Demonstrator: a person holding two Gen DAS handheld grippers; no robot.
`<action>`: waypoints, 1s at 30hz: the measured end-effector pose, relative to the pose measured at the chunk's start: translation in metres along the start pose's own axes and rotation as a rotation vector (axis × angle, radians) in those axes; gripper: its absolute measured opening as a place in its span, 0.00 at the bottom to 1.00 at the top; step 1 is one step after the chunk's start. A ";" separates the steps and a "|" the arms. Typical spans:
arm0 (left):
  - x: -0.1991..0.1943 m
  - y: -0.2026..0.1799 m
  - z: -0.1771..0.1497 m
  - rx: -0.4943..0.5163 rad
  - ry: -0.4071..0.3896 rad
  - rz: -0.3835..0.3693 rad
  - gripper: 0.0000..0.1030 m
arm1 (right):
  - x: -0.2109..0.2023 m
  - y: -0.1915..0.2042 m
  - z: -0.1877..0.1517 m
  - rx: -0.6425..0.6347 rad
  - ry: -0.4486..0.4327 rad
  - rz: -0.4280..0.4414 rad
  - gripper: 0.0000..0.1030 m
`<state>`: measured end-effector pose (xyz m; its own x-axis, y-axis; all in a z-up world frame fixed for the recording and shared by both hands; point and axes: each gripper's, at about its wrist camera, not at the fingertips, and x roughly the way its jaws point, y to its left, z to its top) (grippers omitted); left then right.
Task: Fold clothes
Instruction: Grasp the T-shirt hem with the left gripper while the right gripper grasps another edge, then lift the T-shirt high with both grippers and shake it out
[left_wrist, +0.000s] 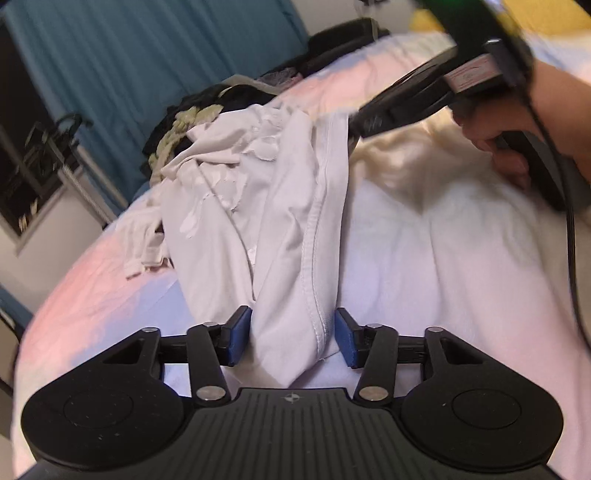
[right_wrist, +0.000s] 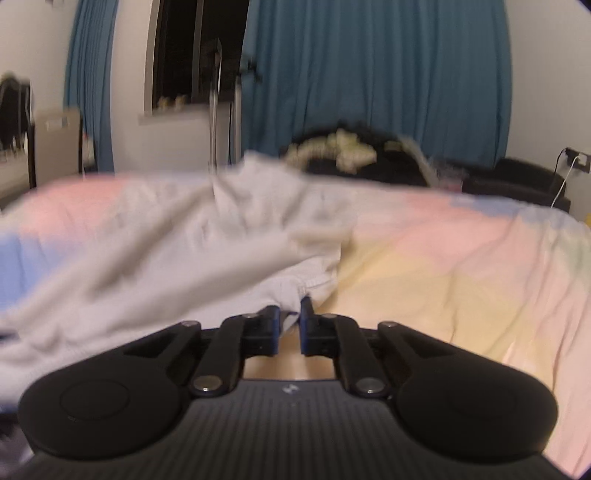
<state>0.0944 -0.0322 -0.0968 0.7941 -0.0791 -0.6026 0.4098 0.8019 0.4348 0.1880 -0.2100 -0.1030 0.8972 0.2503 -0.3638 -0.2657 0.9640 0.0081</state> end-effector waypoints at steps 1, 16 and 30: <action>-0.003 0.005 0.000 -0.034 -0.001 -0.003 0.40 | -0.008 0.001 0.006 0.008 -0.034 0.005 0.09; -0.111 0.078 -0.001 -0.456 -0.375 0.180 0.08 | -0.107 0.006 0.060 0.028 -0.304 0.068 0.04; -0.093 0.076 -0.015 -0.457 -0.191 0.055 0.18 | -0.136 0.021 0.072 0.054 -0.286 0.196 0.04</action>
<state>0.0449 0.0449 -0.0179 0.8948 -0.1021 -0.4346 0.1602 0.9821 0.0992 0.0861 -0.2175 0.0136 0.8957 0.4383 -0.0748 -0.4301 0.8967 0.1042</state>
